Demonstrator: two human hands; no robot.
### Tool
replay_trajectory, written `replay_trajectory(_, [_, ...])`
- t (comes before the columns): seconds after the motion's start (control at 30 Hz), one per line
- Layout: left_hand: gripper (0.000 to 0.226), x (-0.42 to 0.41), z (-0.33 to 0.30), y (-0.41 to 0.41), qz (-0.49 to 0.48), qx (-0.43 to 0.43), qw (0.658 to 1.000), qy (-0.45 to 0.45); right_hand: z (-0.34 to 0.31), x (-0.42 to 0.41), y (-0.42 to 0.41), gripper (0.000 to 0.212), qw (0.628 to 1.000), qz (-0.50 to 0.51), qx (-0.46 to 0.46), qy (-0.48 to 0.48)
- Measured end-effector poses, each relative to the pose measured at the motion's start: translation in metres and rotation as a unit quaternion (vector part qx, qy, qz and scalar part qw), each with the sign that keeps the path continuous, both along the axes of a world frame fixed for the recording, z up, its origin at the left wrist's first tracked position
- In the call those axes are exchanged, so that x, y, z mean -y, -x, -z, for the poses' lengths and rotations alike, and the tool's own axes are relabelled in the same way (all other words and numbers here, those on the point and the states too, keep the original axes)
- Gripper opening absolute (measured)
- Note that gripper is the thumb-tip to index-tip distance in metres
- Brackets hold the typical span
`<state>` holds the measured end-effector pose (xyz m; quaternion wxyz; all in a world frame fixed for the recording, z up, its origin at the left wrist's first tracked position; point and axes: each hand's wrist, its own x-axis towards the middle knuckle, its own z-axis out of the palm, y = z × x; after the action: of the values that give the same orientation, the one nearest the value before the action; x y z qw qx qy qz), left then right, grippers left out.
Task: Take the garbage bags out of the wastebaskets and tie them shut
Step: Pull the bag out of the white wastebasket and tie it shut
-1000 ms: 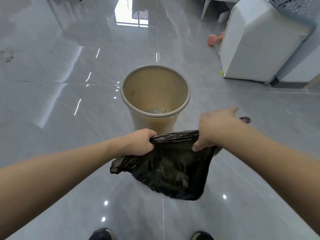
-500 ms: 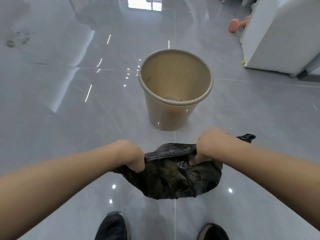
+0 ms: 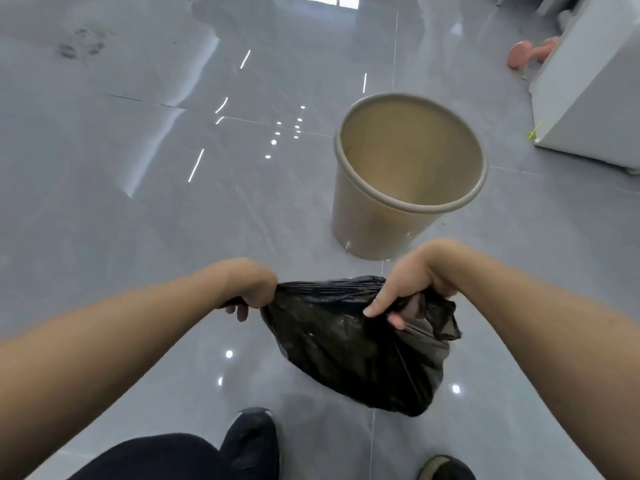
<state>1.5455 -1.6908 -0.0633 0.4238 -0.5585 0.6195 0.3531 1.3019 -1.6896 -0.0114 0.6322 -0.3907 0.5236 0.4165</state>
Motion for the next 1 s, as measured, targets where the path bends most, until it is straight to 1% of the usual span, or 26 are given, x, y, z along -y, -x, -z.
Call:
replay_trajectory(0.03, [0.024, 0.006, 0.001, -0.014, -0.075, -0.023, 0.997, 0.01, 0.005, 0.004, -0.003, 0.054, 0.995, 0.085, 0.051, 0.012])
replay_trajectory(0.1, [0.021, 0.017, -0.001, -0.035, -0.182, -0.071, 0.98, 0.045, 0.014, 0.006, -0.011, 0.051, 0.962, 0.233, 0.14, 0.017])
replay_trajectory(0.17, [0.019, 0.027, -0.012, -0.057, -0.265, -0.124, 0.952, 0.088, 0.022, 0.011, -0.031, 0.047, 0.91, 0.351, 0.219, 0.019])
replay_trajectory(0.2, [0.017, 0.031, -0.018, -0.068, -0.314, -0.167, 0.931, 0.081, 0.026, 0.014, -0.043, 0.045, 0.876, 0.412, 0.252, 0.022])
replay_trajectory(0.23, [0.011, 0.032, -0.024, -0.078, -0.37, -0.225, 0.899, 0.055, 0.03, 0.018, -0.055, 0.041, 0.837, 0.47, 0.279, 0.023])
replay_trajectory(0.27, [0.008, 0.031, -0.028, -0.087, -0.43, -0.294, 0.853, 0.014, 0.033, 0.022, -0.067, 0.038, 0.797, 0.523, 0.302, 0.02])
replay_trajectory(0.33, [0.015, 0.023, -0.024, -0.107, -0.518, -0.439, 0.729, -0.082, 0.042, 0.026, -0.088, 0.039, 0.723, 0.604, 0.334, 0.009])
replay_trajectory(0.37, [0.017, 0.019, -0.016, -0.114, -0.536, -0.497, 0.671, -0.124, 0.05, 0.027, -0.096, 0.044, 0.695, 0.633, 0.342, 0.008])
replay_trajectory(0.4, [0.023, 0.011, -0.007, -0.117, -0.542, -0.538, 0.627, -0.154, 0.059, 0.027, -0.101, 0.048, 0.677, 0.652, 0.34, 0.002])
replay_trajectory(0.43, [0.027, 0.002, 0.003, -0.118, -0.545, -0.558, 0.602, -0.172, 0.069, 0.025, -0.105, 0.05, 0.671, 0.664, 0.329, -0.01])
replay_trajectory(0.47, [0.028, -0.005, 0.012, -0.116, -0.545, -0.564, 0.595, -0.174, 0.077, 0.022, -0.109, 0.051, 0.677, 0.668, 0.31, -0.017])
replay_trajectory(0.5, [0.029, -0.011, 0.022, -0.113, -0.545, -0.558, 0.606, -0.16, 0.083, 0.021, -0.111, 0.05, 0.687, 0.669, 0.283, -0.019])
replay_trajectory(0.53, [0.032, -0.015, 0.031, -0.11, -0.539, -0.543, 0.63, -0.132, 0.086, 0.02, -0.112, 0.047, 0.696, 0.669, 0.26, -0.023])
replay_trajectory(0.57, [0.035, -0.017, 0.037, -0.108, -0.53, -0.521, 0.663, -0.092, 0.089, 0.021, -0.111, 0.042, 0.693, 0.674, 0.251, -0.038])
replay_trajectory(0.6, [0.038, -0.017, 0.041, -0.107, -0.526, -0.503, 0.684, -0.05, 0.088, 0.022, -0.109, 0.036, 0.681, 0.681, 0.261, -0.066])
replay_trajectory(0.63, [0.04, -0.015, 0.043, -0.106, -0.541, -0.497, 0.678, -0.001, 0.087, 0.024, -0.107, 0.033, 0.665, 0.683, 0.286, -0.098])
replay_trajectory(0.67, [0.042, -0.012, 0.043, -0.105, -0.581, -0.504, 0.637, 0.051, 0.084, 0.026, -0.106, 0.032, 0.646, 0.682, 0.322, -0.12])
replay_trajectory(0.7, [0.044, -0.009, 0.04, -0.103, -0.634, -0.509, 0.571, 0.113, 0.081, 0.029, -0.105, 0.034, 0.625, 0.683, 0.355, -0.13])
replay_trajectory(0.73, [0.046, -0.008, 0.036, -0.1, -0.677, -0.497, 0.511, 0.184, 0.078, 0.031, -0.106, 0.036, 0.602, 0.688, 0.383, -0.136])
replay_trajectory(0.77, [0.046, -0.008, 0.034, -0.095, -0.697, -0.458, 0.49, 0.255, 0.075, 0.033, -0.109, 0.038, 0.576, 0.697, 0.405, -0.136])
replay_trajectory(0.8, [0.043, -0.009, 0.033, -0.088, -0.691, -0.398, 0.518, 0.308, 0.073, 0.035, -0.114, 0.04, 0.55, 0.71, 0.421, -0.13])
replay_trajectory(0.83, [0.04, -0.012, 0.031, -0.082, -0.658, -0.333, 0.593, 0.325, 0.072, 0.037, -0.118, 0.041, 0.524, 0.725, 0.429, -0.125])
replay_trajectory(0.87, [0.037, -0.018, 0.027, -0.078, -0.598, -0.286, 0.684, 0.306, 0.071, 0.04, -0.121, 0.042, 0.497, 0.741, 0.435, -0.124])
replay_trajectory(0.9, [0.036, -0.026, 0.022, -0.078, -0.533, -0.273, 0.755, 0.268, 0.071, 0.042, -0.123, 0.042, 0.472, 0.755, 0.438, -0.124])
replay_trajectory(0.93, [0.037, -0.032, 0.015, -0.081, -0.483, -0.289, 0.793, 0.236, 0.07, 0.044, -0.123, 0.042, 0.452, 0.767, 0.439, -0.12])
replay_trajectory(1.0, [0.047, -0.037, -0.004, -0.091, -0.463, -0.334, 0.793, 0.213, 0.068, 0.046, -0.121, 0.039, 0.431, 0.782, 0.439, -0.1])
